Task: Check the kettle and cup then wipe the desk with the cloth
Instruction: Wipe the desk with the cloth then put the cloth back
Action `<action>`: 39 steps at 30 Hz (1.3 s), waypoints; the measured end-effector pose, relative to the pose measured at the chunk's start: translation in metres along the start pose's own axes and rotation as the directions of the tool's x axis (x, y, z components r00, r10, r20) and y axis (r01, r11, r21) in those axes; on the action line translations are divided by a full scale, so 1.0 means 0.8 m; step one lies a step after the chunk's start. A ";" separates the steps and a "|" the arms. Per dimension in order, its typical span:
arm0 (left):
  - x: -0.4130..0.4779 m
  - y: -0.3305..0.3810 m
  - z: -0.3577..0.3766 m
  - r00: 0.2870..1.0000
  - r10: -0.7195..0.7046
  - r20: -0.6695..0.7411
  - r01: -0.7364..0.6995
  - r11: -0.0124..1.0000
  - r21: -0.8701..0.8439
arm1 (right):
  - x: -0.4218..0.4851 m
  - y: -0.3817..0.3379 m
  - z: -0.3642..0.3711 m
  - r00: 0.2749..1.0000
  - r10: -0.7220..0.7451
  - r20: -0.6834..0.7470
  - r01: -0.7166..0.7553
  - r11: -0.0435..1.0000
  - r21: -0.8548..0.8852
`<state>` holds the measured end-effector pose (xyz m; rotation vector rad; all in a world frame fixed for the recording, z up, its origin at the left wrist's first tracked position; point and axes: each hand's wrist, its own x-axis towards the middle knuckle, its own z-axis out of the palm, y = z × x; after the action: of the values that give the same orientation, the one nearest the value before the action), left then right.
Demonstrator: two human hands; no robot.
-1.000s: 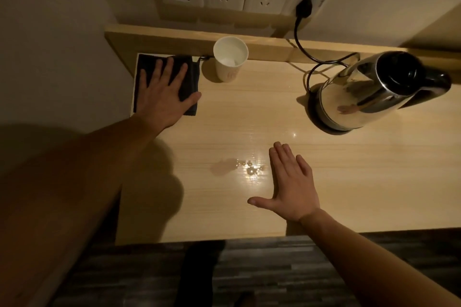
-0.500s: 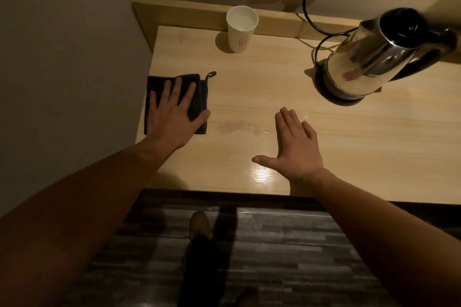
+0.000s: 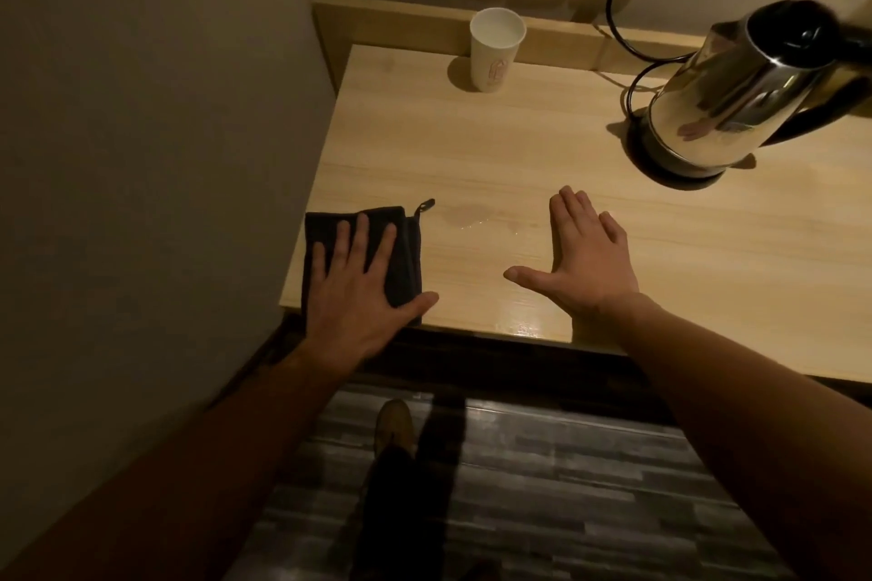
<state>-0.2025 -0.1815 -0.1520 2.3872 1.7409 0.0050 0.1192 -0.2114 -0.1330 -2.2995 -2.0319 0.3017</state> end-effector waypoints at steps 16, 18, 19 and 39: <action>0.003 0.081 -0.062 0.879 -0.313 0.360 0.408 0.101 -0.907 | 0.004 0.005 0.003 0.999 0.002 0.032 -0.002 1.000 0.013; 0.052 0.082 -0.080 0.891 -0.311 0.331 0.389 0.147 -0.909 | 0.004 0.006 0.002 0.999 0.001 0.042 -0.002 1.000 0.018; 0.080 0.082 -0.088 0.907 -0.287 0.309 0.371 0.190 -0.909 | 0.004 0.006 0.002 0.999 0.003 0.043 -0.004 1.000 0.022; 0.214 0.056 -0.046 0.987 0.149 0.057 -0.143 0.985 -0.100 | 0.009 0.001 -0.009 0.985 0.075 0.153 -0.086 0.994 0.063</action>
<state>-0.1106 -0.0273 -0.1271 2.4119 1.4998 0.0309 0.1223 -0.2037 -0.1271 -2.3875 -1.9604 0.5585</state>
